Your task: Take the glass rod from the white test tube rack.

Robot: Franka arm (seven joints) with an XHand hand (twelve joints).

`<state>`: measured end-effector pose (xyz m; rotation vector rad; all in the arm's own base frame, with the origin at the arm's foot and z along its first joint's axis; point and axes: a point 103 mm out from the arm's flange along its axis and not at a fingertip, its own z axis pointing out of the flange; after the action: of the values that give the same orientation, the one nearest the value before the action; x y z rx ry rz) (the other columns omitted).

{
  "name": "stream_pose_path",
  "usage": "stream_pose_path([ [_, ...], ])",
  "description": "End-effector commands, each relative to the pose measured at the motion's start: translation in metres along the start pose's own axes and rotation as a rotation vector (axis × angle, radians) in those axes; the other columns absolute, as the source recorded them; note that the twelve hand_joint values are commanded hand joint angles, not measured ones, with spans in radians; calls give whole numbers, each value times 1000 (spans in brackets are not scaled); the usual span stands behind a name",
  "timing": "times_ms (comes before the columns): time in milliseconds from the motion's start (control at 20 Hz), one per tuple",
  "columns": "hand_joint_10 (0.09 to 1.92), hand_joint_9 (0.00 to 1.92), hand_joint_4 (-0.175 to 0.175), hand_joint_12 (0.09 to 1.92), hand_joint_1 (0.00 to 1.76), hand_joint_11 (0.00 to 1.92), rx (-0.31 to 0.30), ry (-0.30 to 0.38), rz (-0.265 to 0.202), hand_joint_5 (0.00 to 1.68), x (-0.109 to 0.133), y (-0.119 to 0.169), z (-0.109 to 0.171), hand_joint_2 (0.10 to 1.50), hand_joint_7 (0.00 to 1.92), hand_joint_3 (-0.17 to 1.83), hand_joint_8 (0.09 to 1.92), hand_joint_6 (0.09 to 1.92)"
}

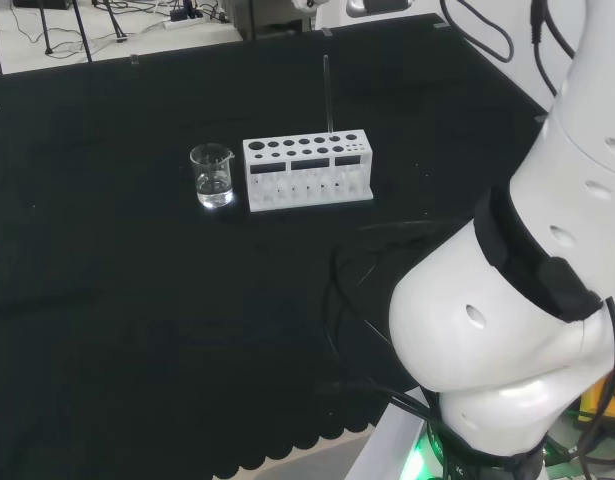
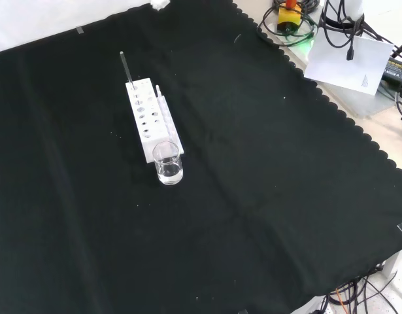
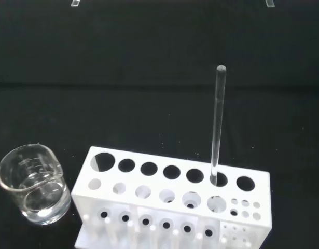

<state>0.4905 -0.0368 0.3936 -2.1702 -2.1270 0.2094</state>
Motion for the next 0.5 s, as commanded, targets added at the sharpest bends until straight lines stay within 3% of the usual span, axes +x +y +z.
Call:
stream_pose_path([
  [50, 762, 0, -169, 1096, 633, 0, 6, -11, -3, 24, -15, 32, 9, 1234, 0, -175, 546, 87],
  [500, 820, 0, -170, 1144, 614, 0, 60, -7, -4, 30, -21, 60, 31, 1257, 0, -175, 604, 87],
])
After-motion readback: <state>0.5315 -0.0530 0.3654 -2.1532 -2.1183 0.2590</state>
